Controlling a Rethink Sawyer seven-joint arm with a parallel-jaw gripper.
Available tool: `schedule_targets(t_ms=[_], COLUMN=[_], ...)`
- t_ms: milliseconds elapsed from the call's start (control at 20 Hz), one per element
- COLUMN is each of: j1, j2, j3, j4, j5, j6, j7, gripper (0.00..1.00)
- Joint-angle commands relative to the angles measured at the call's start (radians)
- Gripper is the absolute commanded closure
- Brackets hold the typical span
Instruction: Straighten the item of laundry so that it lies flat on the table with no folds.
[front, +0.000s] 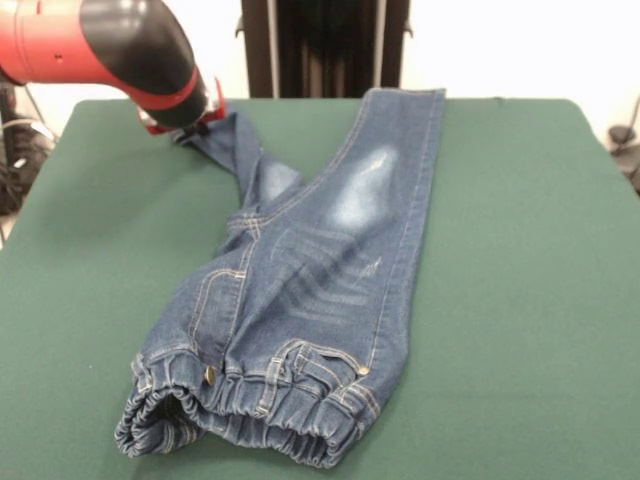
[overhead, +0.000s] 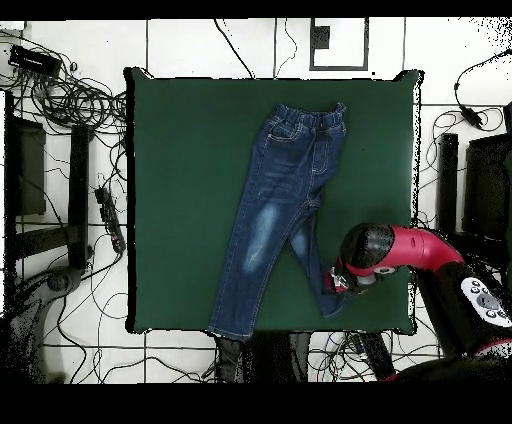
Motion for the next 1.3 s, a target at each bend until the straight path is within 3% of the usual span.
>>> schedule_targets(t_ms=[50,600,1050,1300], j1=[-0.018,-0.078,-0.177,-0.211], j2=[0.183,0.27,0.401,0.408], j3=[0.179,0.219,0.275,0.298], j4=[0.092,0.103,0.178,0.198], j5=[0.149,0.259,0.425,0.407], j6=[0.054,0.12,0.116,0.099], j7=[-0.289,-0.235,-0.196,-0.205], gripper=[1.0,1.0,1.0,1.0])
